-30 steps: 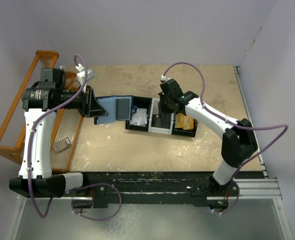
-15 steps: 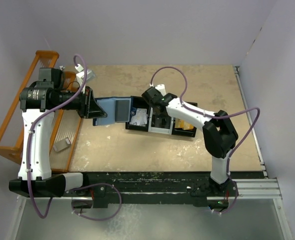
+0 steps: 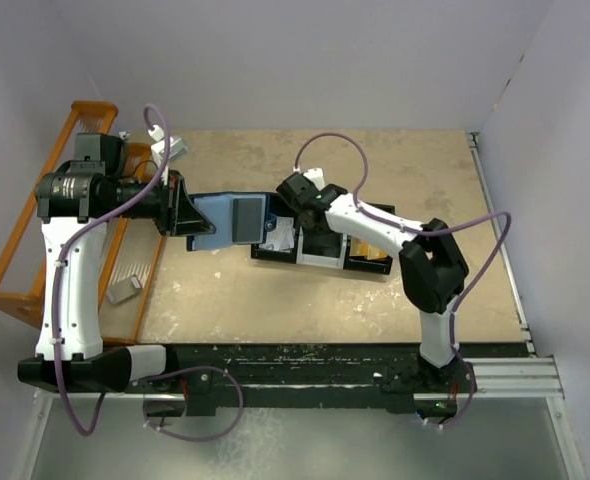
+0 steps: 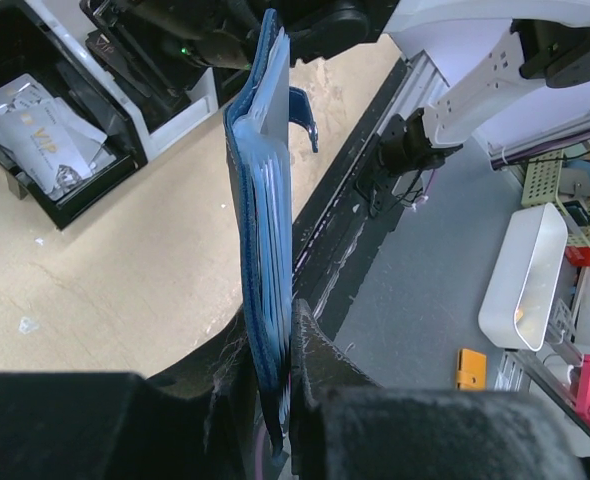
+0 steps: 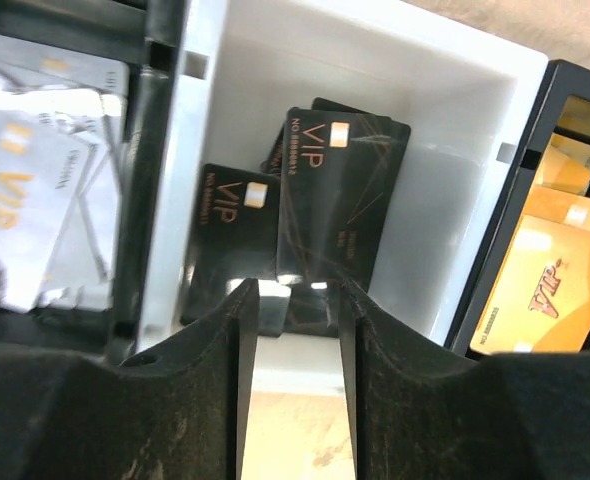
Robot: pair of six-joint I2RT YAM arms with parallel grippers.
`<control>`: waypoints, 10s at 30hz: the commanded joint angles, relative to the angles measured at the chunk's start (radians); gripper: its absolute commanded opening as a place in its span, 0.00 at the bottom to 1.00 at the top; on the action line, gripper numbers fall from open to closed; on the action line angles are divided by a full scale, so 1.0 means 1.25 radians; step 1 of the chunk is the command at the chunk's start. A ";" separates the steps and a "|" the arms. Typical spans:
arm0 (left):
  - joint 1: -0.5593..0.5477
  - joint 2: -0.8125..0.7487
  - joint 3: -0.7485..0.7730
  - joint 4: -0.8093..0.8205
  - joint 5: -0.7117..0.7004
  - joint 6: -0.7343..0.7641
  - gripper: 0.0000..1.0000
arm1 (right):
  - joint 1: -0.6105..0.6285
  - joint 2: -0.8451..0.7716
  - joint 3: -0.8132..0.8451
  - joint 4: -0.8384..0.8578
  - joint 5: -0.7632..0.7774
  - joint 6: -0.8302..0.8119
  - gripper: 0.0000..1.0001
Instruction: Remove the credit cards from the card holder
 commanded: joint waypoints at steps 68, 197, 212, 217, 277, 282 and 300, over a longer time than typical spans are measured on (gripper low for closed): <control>0.004 0.006 0.065 -0.063 0.343 0.054 0.02 | -0.120 -0.608 -0.279 0.689 -1.138 0.153 0.57; -0.011 -0.166 -0.164 0.704 0.498 -0.624 0.03 | -0.125 -0.557 -0.266 1.099 -1.264 0.383 0.18; -0.012 -0.176 -0.177 0.755 0.499 -0.669 0.03 | -0.097 -0.551 -0.232 0.962 -1.194 0.285 0.15; -0.012 -0.178 -0.177 0.756 0.504 -0.674 0.03 | -0.084 -0.539 -0.237 0.993 -1.197 0.297 0.35; -0.011 -0.191 -0.207 0.895 0.525 -0.782 0.02 | -0.111 -0.503 -0.252 1.245 -1.332 0.527 0.24; -0.011 -0.194 -0.205 0.907 0.527 -0.793 0.02 | -0.112 -0.504 -0.248 1.251 -1.358 0.523 0.26; -0.011 -0.195 -0.205 0.918 0.527 -0.806 0.02 | -0.132 -0.513 -0.262 1.243 -1.348 0.510 0.30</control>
